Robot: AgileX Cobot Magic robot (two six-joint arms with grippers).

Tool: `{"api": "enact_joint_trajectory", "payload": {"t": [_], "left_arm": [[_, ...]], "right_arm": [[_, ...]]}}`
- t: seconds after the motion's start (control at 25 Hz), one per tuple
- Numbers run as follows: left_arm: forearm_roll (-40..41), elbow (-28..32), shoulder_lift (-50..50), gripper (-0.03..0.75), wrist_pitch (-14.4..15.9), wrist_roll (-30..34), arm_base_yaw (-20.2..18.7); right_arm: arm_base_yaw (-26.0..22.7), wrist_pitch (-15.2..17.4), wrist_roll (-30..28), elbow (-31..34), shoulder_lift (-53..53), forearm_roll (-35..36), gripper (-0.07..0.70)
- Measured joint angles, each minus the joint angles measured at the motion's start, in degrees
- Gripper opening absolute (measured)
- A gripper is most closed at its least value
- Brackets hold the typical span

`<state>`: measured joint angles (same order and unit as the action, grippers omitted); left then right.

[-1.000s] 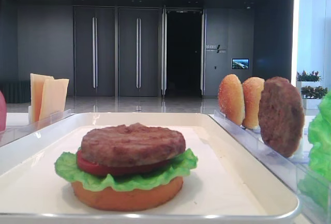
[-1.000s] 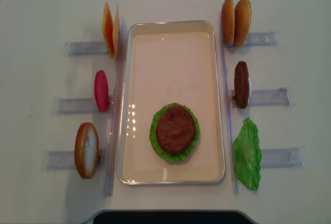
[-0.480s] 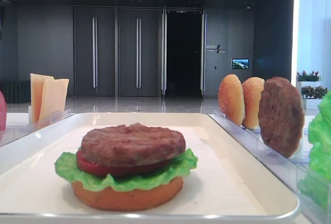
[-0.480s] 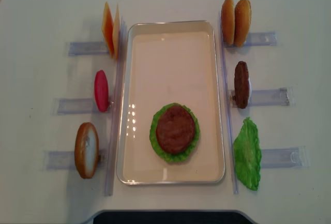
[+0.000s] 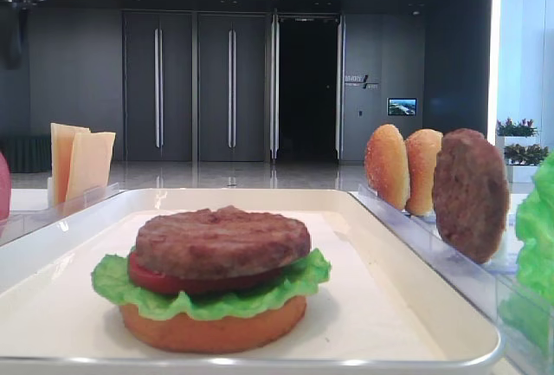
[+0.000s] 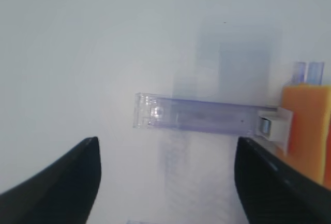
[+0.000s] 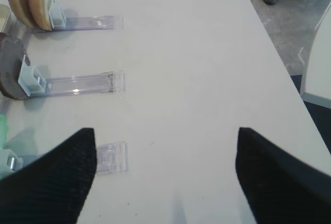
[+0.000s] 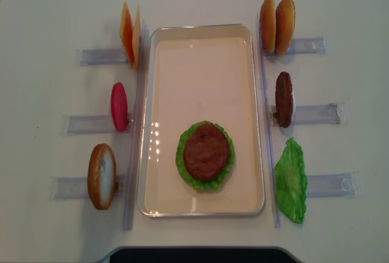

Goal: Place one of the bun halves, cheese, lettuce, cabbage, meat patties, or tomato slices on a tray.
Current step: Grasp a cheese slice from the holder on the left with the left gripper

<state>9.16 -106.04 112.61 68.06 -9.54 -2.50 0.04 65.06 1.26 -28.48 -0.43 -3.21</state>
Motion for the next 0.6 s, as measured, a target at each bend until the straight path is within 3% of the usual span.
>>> {"api": "enact_joint_trajectory", "payload": {"t": [0.6], "left_arm": [[0.07,0.0,0.95,0.61,-0.46,-6.24,-14.6]], "right_arm": [[0.0,0.0,0.0,0.0,0.0,0.0,0.556]]}}
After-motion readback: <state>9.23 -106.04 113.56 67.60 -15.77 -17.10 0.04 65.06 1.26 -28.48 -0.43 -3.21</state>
